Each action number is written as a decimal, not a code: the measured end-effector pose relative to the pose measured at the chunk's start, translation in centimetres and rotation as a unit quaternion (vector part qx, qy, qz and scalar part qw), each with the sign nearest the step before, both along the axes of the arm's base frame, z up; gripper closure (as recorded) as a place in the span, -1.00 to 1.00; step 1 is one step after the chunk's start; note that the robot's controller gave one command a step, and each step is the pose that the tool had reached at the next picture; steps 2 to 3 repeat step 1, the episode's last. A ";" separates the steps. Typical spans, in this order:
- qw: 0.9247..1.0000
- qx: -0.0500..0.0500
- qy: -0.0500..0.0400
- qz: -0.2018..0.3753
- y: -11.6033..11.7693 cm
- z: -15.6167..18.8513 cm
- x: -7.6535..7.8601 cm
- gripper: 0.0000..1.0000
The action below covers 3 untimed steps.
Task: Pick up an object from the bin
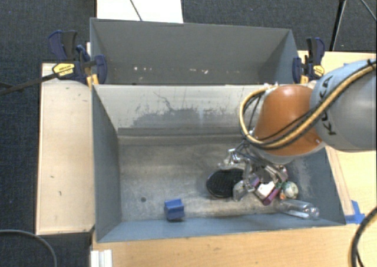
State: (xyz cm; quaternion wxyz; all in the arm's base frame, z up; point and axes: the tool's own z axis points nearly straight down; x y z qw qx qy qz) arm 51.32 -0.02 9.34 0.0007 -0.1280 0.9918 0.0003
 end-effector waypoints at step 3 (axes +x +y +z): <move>1.000 0.000 -0.004 -0.015 -0.1 10.7 -0.4 1.00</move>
Offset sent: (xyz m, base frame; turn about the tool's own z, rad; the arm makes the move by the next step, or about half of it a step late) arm -0.0057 -0.0010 0.1022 0.0322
